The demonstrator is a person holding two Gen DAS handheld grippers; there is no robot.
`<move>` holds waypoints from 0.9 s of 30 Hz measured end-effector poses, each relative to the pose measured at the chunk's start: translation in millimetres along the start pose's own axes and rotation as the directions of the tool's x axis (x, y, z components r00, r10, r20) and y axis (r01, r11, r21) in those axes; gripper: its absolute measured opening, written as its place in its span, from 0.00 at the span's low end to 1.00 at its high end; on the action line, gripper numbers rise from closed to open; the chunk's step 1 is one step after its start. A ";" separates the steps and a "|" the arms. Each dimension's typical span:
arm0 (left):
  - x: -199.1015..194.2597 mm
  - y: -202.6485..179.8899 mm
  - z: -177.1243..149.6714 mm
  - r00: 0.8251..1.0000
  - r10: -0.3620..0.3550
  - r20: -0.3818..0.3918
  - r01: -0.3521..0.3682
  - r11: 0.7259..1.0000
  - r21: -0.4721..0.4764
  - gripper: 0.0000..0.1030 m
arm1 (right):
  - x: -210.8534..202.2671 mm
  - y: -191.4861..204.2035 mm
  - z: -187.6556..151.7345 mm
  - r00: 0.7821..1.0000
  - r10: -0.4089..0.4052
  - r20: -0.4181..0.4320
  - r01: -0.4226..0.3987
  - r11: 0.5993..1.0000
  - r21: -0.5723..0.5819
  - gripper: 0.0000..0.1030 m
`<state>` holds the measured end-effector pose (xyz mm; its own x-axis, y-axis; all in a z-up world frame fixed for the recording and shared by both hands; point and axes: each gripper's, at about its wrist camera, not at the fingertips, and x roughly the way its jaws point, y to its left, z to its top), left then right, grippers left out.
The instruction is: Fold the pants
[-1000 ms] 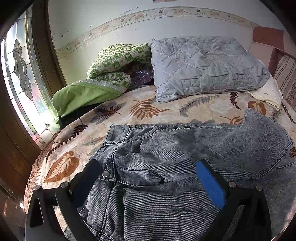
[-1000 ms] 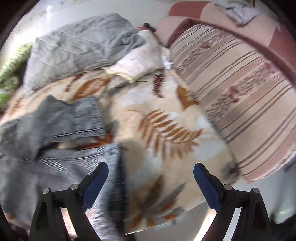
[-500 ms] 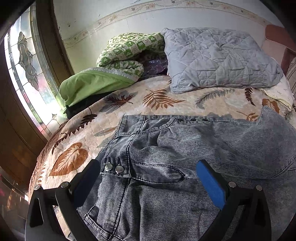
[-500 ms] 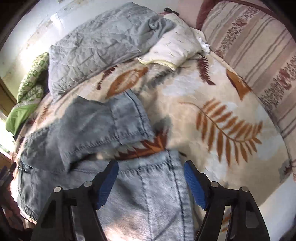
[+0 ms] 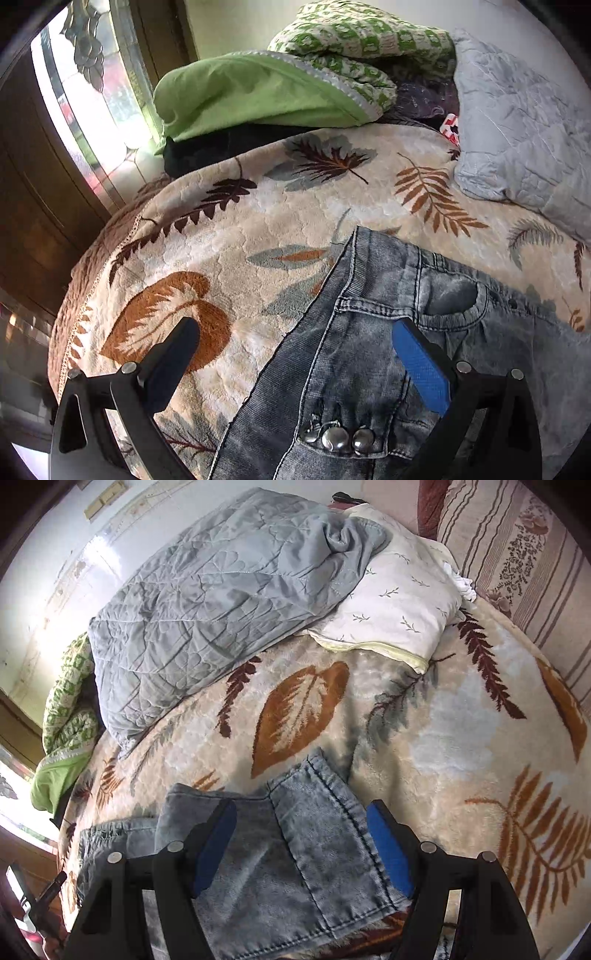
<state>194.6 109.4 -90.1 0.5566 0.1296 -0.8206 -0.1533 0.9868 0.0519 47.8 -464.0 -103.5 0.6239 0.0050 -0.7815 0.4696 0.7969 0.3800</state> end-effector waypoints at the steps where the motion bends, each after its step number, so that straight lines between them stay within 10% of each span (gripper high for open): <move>1: 4.9 4.8 5.9 1.000 -0.017 -0.002 0.017 0.999 -0.048 1.00 | 5.2 1.7 1.8 1.000 -0.007 -0.005 0.007 1.000 -0.005 0.74; 9: 64.8 2.9 32.7 0.972 -0.189 -0.142 0.155 0.964 -0.217 1.00 | 26.0 -2.5 18.0 0.998 -0.049 -0.028 0.047 0.997 -0.057 0.74; 17: 97.3 -23.3 52.1 0.959 -0.230 -0.167 0.197 0.961 -0.196 0.98 | 35.4 -7.6 27.7 0.997 -0.073 -0.014 0.072 0.994 -0.084 0.74; 27: 109.5 -45.9 56.9 0.963 -0.217 -0.158 0.211 0.976 -0.053 0.34 | 46.9 -9.2 39.4 0.998 -0.051 -0.036 0.048 0.995 -0.089 0.74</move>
<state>309.1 83.8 -150.0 0.4400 -0.1043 -0.8919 -0.0752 0.9855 -0.1523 97.4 -494.9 -124.1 0.5762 -0.0139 -0.8172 0.4411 0.8470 0.2967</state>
